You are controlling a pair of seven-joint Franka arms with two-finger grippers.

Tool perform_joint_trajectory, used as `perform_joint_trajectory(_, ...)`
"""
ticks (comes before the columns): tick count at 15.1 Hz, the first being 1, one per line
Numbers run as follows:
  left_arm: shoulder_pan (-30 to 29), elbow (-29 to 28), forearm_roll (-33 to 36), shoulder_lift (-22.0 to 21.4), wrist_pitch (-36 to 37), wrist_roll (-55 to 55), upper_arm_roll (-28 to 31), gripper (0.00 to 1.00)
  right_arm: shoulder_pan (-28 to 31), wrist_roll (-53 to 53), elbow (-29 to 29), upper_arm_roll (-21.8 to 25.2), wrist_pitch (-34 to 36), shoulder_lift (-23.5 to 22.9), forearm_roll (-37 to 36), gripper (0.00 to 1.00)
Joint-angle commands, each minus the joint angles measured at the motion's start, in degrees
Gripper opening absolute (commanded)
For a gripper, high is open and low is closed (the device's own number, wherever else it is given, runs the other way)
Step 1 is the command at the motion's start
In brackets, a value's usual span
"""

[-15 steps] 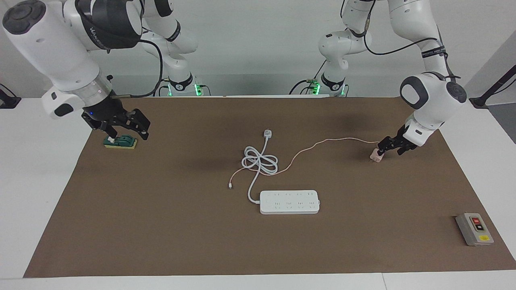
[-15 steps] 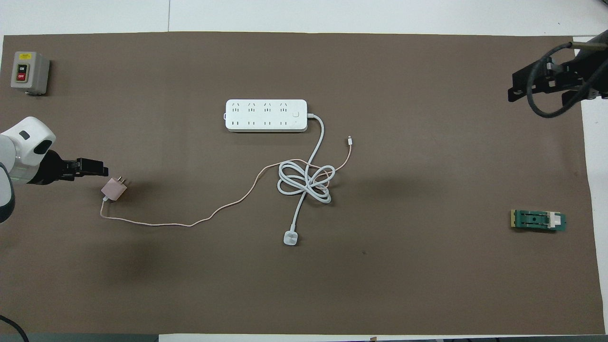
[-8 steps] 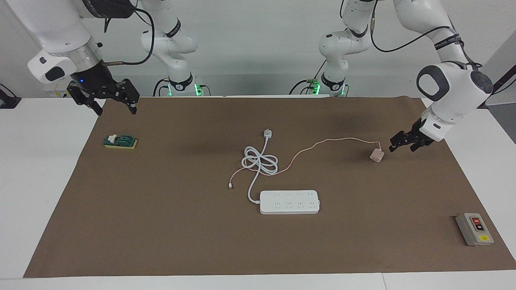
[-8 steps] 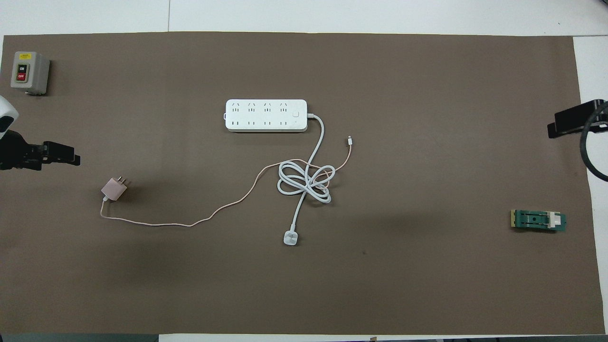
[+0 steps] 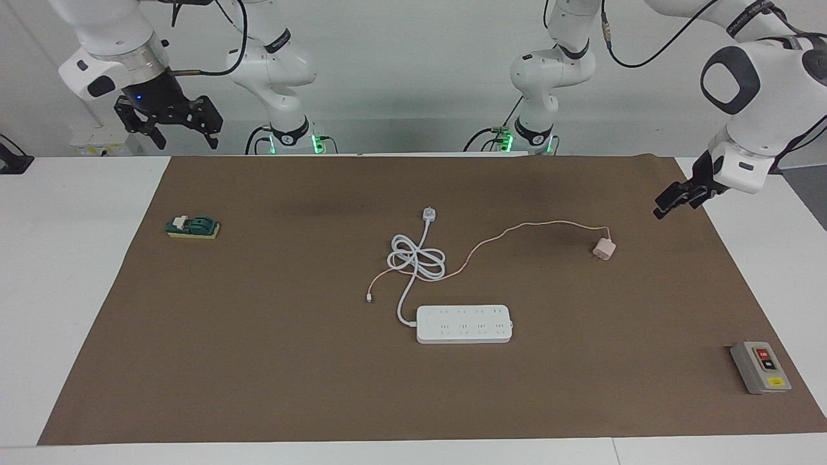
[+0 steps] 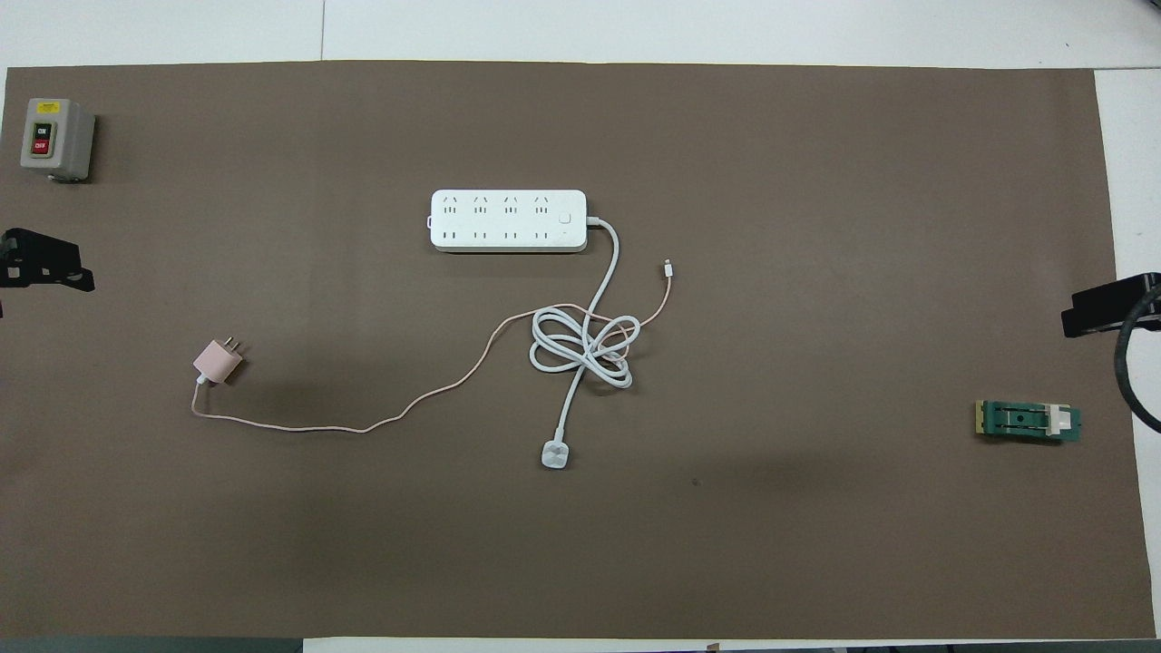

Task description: Unplug charger and place it aside

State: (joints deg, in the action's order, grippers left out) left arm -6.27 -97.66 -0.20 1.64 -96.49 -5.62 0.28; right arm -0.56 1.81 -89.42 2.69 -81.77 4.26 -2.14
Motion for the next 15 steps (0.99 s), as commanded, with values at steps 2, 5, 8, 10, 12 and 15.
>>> perform_joint_trajectory(2, 1.6, -0.5, 1.8, -4.3, 3.9, -3.4, 0.0, 1.0, 0.6, 0.5, -1.9, -0.7, -3.0, 0.6, -1.5, 1.0)
perform_joint_trajectory(5, 1.7, 0.0, 1.9, -4.5, 6.0, -4.2, -1.2, 1.0, 0.6, 0.2, -1.9, -0.8, -3.0, 0.2, -1.4, 1.0)
perform_joint_trajectory(8, 1.7, 1.6, 1.4, -4.3, 6.9, -3.2, -1.9, 1.0, 0.6, 0.2, -1.9, -0.8, -3.0, 0.0, -1.4, 1.0)
perform_joint_trajectory(10, 1.9, 2.9, 0.6, -3.8, 9.4, -3.3, -2.6, 1.0, 0.7, 0.2, -1.9, -0.8, -2.8, 0.0, -1.3, 1.0)
perform_joint_trajectory(12, 3.6, 3.4, 0.1, -2.8, 8.7, -2.5, -2.6, 1.0, 0.7, 0.2, -2.0, -0.8, -2.9, 0.0, -1.2, 1.0)
perform_joint_trajectory(15, 5.4, 3.5, 0.2, -0.9, 6.8, -0.3, -2.5, 1.0, 0.7, 0.2, -2.4, -0.8, -3.0, -0.1, -1.2, 1.0)
